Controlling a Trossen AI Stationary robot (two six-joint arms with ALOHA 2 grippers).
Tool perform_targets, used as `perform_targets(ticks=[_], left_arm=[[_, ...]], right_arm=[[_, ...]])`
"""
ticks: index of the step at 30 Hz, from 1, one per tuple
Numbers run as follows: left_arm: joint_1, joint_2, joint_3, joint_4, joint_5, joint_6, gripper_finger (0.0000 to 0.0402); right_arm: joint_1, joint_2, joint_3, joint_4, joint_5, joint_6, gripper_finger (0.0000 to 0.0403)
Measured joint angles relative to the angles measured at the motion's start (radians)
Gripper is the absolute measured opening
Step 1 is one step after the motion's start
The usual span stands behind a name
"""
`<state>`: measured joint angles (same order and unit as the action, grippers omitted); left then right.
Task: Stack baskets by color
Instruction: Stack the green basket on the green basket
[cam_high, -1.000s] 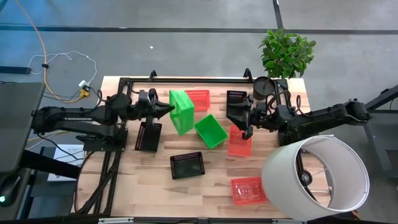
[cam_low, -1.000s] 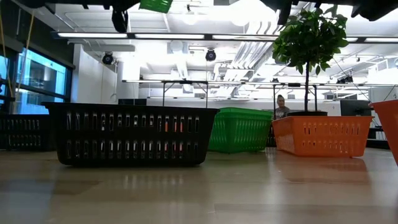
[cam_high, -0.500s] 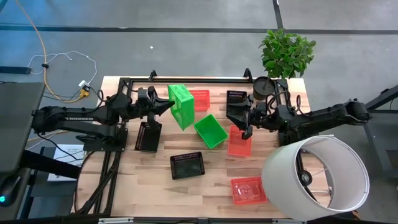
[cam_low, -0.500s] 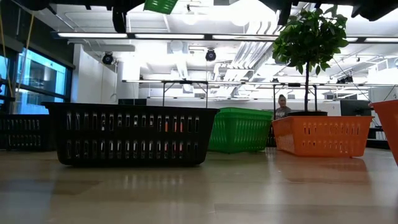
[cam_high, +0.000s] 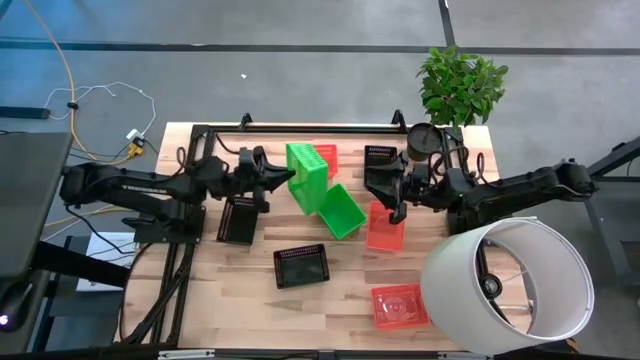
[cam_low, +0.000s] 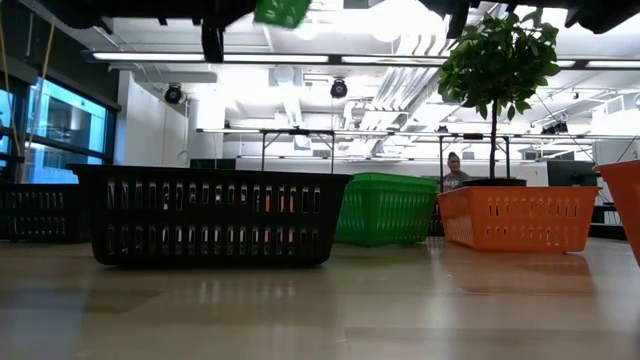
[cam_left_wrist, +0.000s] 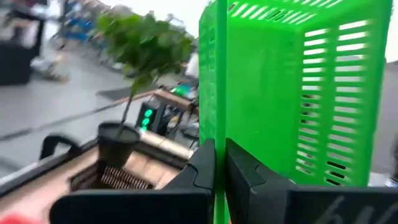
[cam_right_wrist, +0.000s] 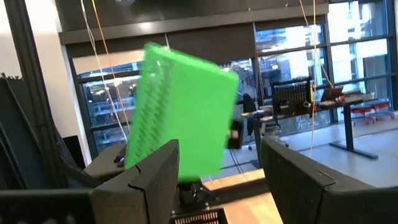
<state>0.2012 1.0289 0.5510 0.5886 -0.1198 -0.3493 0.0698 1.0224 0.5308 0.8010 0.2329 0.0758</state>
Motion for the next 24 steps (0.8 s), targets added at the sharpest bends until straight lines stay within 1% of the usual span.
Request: perform_targets(ticks=[3, 6, 8, 11, 13, 14, 16, 17, 20, 24], left_arm=[[-0.029, 0.052, 0.019, -0.015, -0.096, -0.061, 0.0000], [-0.066, 0.109, 0.091, -0.057, -0.174, -0.109, 0.0000], [-0.091, 0.149, 0.169, -0.168, -0.228, -0.167, 0.0000], [-0.136, 0.218, 0.303, -0.435, -0.309, -0.279, 0.0000], [-0.175, 0.276, 0.387, -0.585, -0.389, -0.355, 0.0000], [-0.194, 0.306, 0.419, -0.640, -0.440, -0.410, 0.0000], [-0.224, 0.362, 0.464, -0.680, -0.512, -0.546, 0.0000], [-0.236, 0.387, 0.480, -0.671, -0.533, -0.610, 0.0000], [-0.264, 0.449, 0.498, -0.665, -0.552, -0.781, 0.0000], [-0.290, 0.517, 0.497, -0.768, -0.546, -1.049, 0.0000]], right_arm=[[0.000, -0.011, 0.000, 0.039, 0.002, -0.024, 0.0213], [0.000, -0.034, 0.000, 0.066, 0.023, -0.060, 0.0213], [0.000, -0.051, 0.000, 0.080, 0.054, -0.080, 0.0213], [0.000, -0.078, 0.000, 0.113, 0.093, -0.106, 0.0213], [0.000, -0.098, 0.000, 0.119, 0.109, -0.142, 0.0213], [0.000, -0.106, 0.000, 0.121, 0.109, -0.162, 0.0213], [0.000, -0.122, 0.000, 0.117, 0.117, -0.184, 0.0213], [0.000, -0.128, 0.000, 0.120, 0.126, -0.186, 0.0213], [0.000, -0.146, 0.000, 0.119, 0.175, -0.164, 0.0213], [0.000, -0.158, 0.000, 0.118, 0.217, -0.158, 0.0213]])
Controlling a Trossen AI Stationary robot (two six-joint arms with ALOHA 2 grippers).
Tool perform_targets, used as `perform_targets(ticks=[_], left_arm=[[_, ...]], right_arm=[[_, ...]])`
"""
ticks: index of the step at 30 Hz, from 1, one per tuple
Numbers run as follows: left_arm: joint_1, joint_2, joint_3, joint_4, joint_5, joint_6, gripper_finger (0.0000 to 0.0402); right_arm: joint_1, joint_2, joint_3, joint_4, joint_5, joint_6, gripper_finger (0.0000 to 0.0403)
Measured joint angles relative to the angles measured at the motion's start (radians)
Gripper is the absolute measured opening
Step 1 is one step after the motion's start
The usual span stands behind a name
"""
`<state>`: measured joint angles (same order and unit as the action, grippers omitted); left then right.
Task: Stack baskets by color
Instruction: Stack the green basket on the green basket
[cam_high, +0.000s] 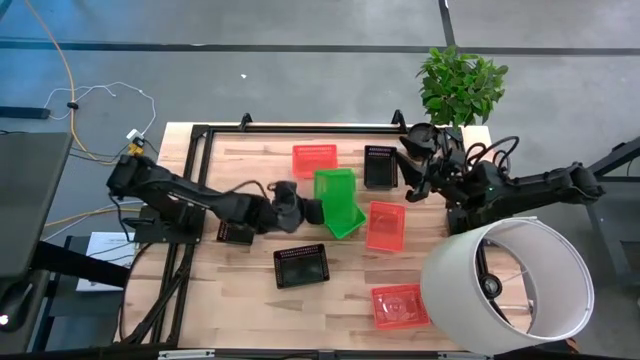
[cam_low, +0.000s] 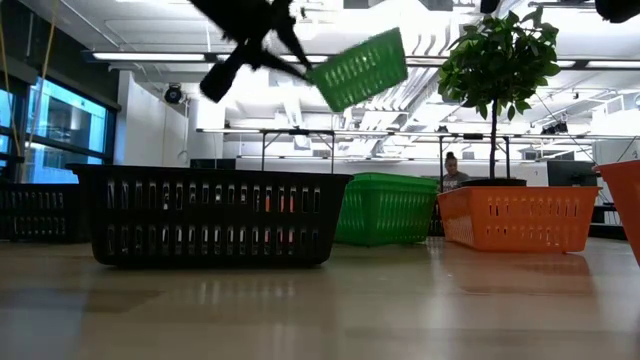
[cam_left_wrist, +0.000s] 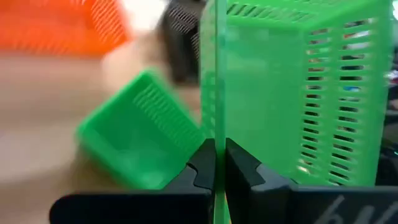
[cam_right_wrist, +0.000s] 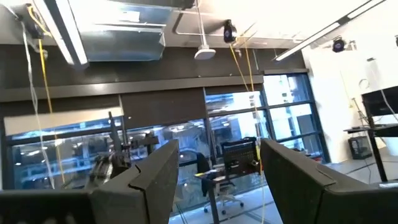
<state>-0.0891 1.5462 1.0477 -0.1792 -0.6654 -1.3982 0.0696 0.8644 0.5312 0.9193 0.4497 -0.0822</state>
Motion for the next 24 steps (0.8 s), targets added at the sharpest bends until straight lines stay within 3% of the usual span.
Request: perform_targets(ticks=[5, 14, 24], left_arm=[[0.004, 0.070, 0.000, -0.052, 0.038, -0.193, 0.0000], [0.061, 0.147, -0.001, 0.125, 0.259, -0.378, 0.0000], [0.069, 0.152, 0.000, -0.030, 0.200, -0.485, 0.0000]], right_arm=[[0.000, -0.002, 0.000, -0.035, 0.006, -0.002, 0.0213], [0.000, -0.002, 0.000, -0.129, 0.006, -0.004, 0.0213], [0.000, -0.002, 0.000, -0.200, 0.009, -0.005, 0.0213]])
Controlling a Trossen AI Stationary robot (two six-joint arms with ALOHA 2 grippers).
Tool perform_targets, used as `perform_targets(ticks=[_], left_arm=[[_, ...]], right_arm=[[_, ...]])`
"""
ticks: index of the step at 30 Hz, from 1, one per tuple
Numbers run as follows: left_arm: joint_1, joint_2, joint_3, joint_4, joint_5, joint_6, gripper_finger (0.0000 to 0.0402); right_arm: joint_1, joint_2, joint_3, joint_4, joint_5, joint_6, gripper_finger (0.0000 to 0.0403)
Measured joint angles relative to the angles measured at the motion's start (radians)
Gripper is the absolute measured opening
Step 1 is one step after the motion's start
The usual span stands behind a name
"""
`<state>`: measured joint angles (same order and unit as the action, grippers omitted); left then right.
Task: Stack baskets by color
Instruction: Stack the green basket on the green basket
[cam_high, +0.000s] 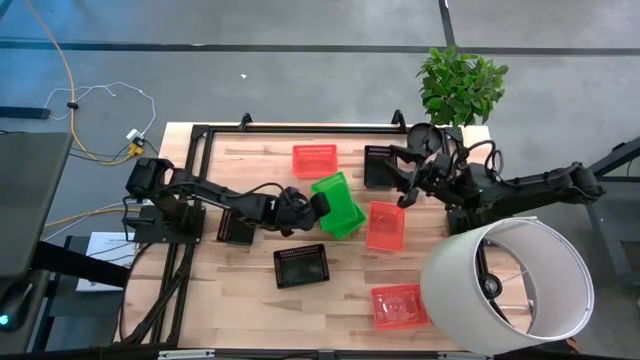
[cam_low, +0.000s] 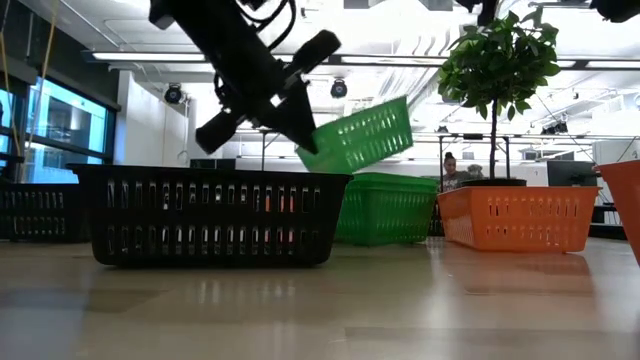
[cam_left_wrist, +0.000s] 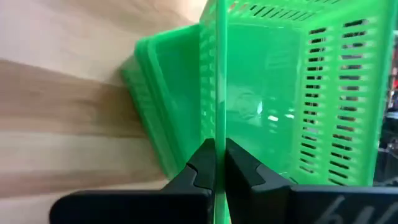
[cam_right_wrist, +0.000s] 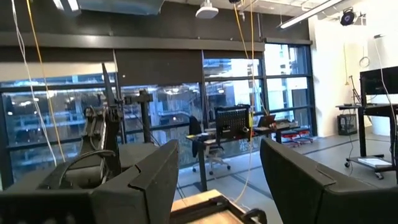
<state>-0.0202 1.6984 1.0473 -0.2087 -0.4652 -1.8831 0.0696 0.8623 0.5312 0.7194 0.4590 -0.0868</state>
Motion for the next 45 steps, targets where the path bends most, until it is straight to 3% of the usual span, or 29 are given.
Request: perform_targets(ticks=[6, 15, 34, 41, 45], left_arm=[[-0.015, 0.015, 0.000, -0.009, -0.057, -0.058, 0.0000], [-0.014, 0.016, 0.000, 0.104, -0.063, 0.008, 0.0011], [-0.035, -0.002, 0.000, 0.123, -0.062, 0.004, 0.0145], [0.033, -0.109, -0.001, -0.024, -0.070, 0.207, 0.0169], [0.091, -0.225, -0.001, -0.183, -0.149, 0.357, 0.0170]], right_arm=[[0.000, 0.000, 0.000, -0.029, 0.000, 0.000, 0.0213], [0.000, 0.000, 0.000, -0.052, -0.001, 0.000, 0.0213], [0.000, 0.000, 0.000, -0.105, -0.008, 0.000, 0.0213], [0.000, 0.000, 0.000, -0.103, -0.105, 0.071, 0.0213], [0.000, 0.000, 0.000, -0.103, -0.129, 0.130, 0.0213]])
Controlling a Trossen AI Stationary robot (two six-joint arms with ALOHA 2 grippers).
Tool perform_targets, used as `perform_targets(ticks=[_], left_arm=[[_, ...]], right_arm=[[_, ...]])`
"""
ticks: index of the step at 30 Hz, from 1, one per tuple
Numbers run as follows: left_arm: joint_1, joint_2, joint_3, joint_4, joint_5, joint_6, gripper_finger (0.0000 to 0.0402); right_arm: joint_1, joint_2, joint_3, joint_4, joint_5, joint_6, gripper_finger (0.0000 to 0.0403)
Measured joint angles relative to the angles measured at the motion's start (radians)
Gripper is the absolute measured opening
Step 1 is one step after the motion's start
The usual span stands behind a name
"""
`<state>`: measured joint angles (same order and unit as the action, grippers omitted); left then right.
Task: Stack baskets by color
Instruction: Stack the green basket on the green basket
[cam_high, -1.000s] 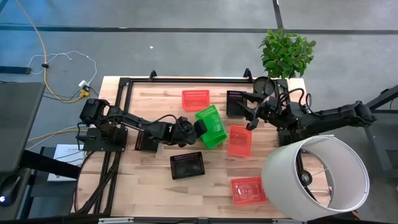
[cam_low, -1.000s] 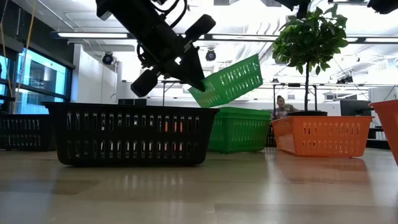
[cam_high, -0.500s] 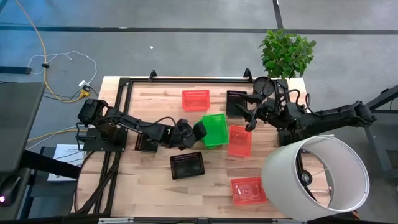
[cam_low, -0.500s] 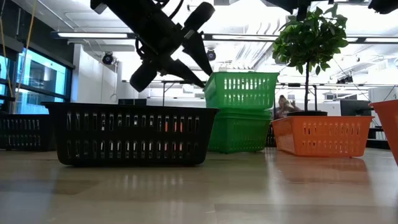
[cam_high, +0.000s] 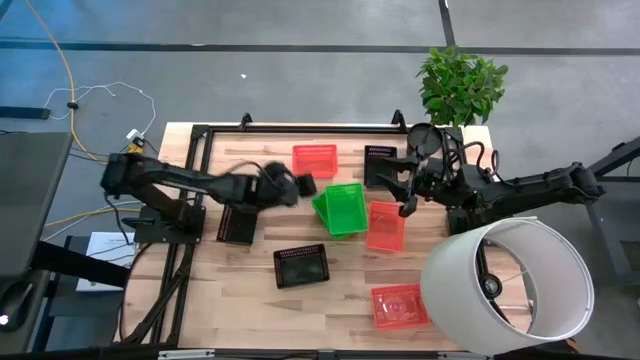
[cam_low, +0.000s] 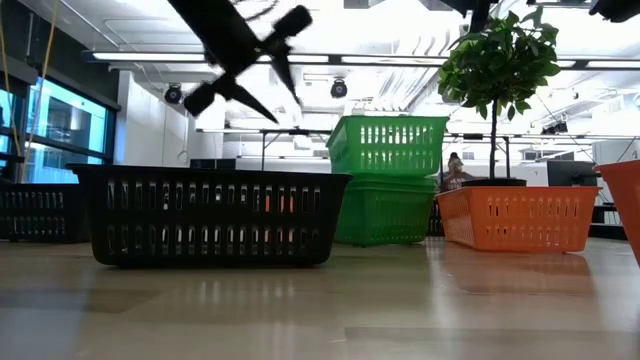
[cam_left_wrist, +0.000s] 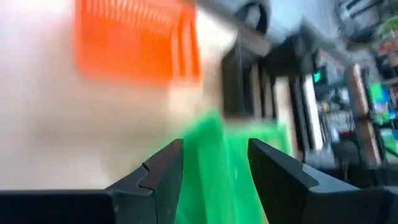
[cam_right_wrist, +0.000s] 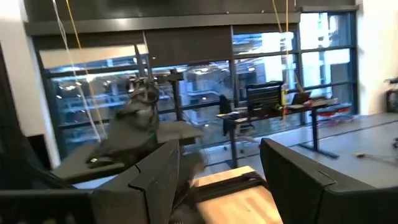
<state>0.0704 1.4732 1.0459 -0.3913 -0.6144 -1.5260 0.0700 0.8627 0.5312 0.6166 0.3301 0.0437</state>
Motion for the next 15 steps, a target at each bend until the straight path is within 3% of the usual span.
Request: perform_targets(ticks=[2, 4, 8, 11, 15], left_arm=[[0.033, -0.069, 0.001, -0.033, -0.051, 0.116, 0.0170], [0.073, -0.147, 0.000, -0.008, -0.060, 0.352, 0.0169], [0.135, -0.287, 0.001, 0.116, 0.089, 0.855, 0.0149], [0.147, -0.363, -0.005, 0.156, 0.172, 1.025, 0.0106], [0.113, -0.466, -0.118, 0.237, 0.208, 1.062, 0.0021]], right_arm=[[0.000, 0.000, 0.000, -0.004, -0.008, 0.039, 0.0213], [0.000, 0.001, 0.000, -0.024, -0.008, 0.078, 0.0213], [-0.001, 0.016, 0.036, -0.201, 0.047, 0.267, 0.0200], [-0.019, 0.057, 0.143, -0.486, 0.064, 0.415, 0.0148], [-0.053, 0.140, 0.286, -0.865, 0.029, 0.550, 0.0033]])
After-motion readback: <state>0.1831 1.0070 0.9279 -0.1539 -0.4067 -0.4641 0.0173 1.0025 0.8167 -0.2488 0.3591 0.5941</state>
